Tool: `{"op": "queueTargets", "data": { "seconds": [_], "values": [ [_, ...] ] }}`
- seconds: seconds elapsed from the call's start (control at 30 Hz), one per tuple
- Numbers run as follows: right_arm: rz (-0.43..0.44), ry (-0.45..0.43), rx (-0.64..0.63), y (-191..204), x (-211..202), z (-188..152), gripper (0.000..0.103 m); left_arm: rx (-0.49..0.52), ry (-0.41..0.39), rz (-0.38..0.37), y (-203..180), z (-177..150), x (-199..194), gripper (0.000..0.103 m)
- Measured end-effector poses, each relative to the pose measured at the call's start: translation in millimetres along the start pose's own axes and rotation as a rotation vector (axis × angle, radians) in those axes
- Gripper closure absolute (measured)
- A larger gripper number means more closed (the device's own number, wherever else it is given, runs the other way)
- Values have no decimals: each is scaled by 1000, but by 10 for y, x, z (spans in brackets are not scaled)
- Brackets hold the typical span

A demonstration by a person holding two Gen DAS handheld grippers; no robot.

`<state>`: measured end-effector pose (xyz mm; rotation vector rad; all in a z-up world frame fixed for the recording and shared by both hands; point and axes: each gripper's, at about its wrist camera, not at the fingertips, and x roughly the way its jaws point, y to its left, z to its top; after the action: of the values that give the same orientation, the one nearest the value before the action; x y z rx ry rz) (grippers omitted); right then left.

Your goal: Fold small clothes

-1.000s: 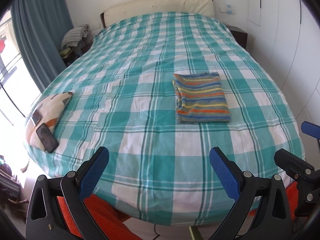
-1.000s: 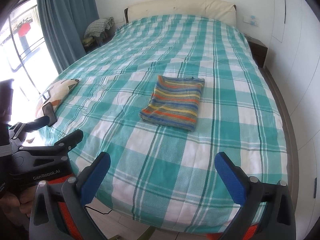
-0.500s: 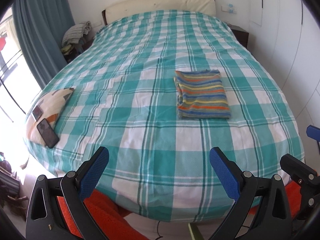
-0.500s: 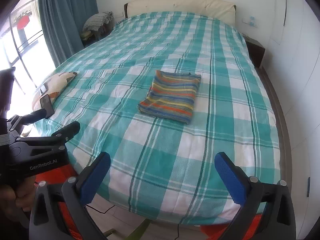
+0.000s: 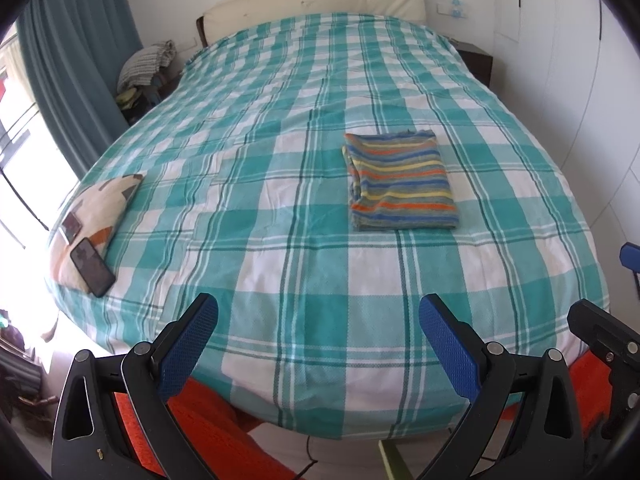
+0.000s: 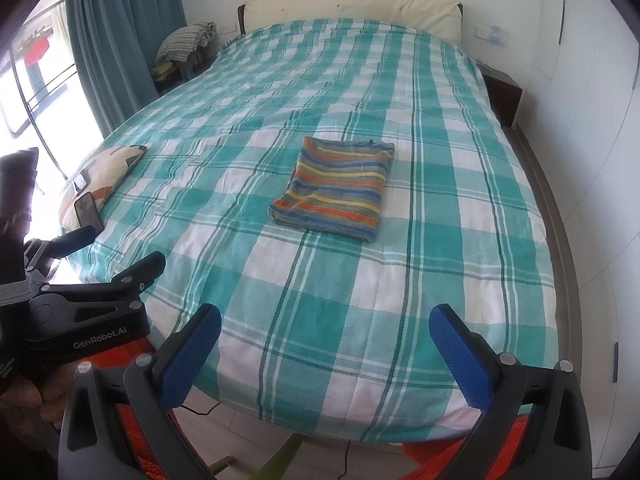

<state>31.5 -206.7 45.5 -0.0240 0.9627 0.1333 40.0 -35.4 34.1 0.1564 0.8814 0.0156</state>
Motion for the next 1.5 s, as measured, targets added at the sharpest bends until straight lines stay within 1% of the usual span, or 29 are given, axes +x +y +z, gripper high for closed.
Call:
{"op": "queueTargets", "data": {
  "seconds": [0.17,0.37,0.53,0.7,0.93,1.17,1.23,1.4,1.5],
  "values": [
    [-11,-22,-5,22,-46,19,0,-16,-12,-8,32,28,-24,2],
    [-58,-40,-28,42,-69,14,0,-7,8,-8,-4,10,25,2],
    [-89,-55,-37,36,-100,20,0,-1,8,-7,-17,8,22,1],
    [-107,-64,-51,45,-125,38,0,-7,0,-26,-15,36,2,0],
    [-113,-72,-48,21,-168,75,0,8,-6,-30,-56,41,-32,0],
    [-116,-61,-56,-9,-171,66,0,12,-5,-12,-62,37,-37,0],
    [-115,-59,-62,-7,-186,66,0,15,-7,-22,-56,46,-64,0],
    [-42,-54,-42,-39,-308,104,0,14,15,-64,-23,82,-174,0],
    [-44,-74,-62,3,-429,115,0,5,-3,-70,3,78,-269,0]
  ]
}}
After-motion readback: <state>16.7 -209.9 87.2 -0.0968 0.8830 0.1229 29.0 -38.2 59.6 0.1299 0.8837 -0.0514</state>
